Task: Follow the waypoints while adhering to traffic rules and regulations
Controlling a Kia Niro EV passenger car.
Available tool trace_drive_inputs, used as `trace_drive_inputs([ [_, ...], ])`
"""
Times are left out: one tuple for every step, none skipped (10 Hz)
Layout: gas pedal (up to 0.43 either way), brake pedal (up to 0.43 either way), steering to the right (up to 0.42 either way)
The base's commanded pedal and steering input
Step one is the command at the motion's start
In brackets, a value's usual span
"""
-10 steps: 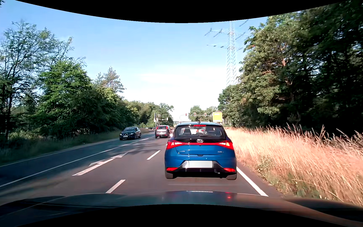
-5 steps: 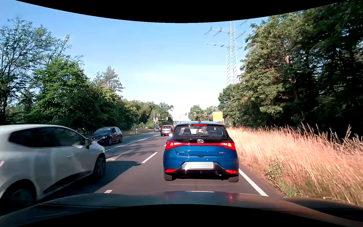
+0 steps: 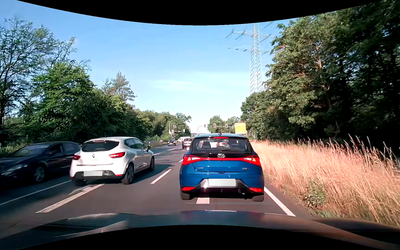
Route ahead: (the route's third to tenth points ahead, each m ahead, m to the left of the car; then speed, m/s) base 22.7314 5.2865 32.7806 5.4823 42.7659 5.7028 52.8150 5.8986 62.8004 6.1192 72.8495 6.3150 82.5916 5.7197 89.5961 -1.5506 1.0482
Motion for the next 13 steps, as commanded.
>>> trace_drive_inputs([
  [0.0, 0.165, -0.007],
  [0.0, 0.159, -0.007],
  [0.0, 0.152, -0.007],
  [0.0, 0.146, -0.007],
  [0.0, 0.14, -0.006],
  [0.0, 0.128, -0.006],
  [0.0, 0.122, -0.007],
  [0.0, 0.116, -0.007],
  [0.0, 0.11, -0.006],
  [0.0, 0.098, -0.006],
  [0.0, 0.091, -0.006],
  [0.0, 0.085, -0.005],
  [0.0, 0.079, -0.004],
])
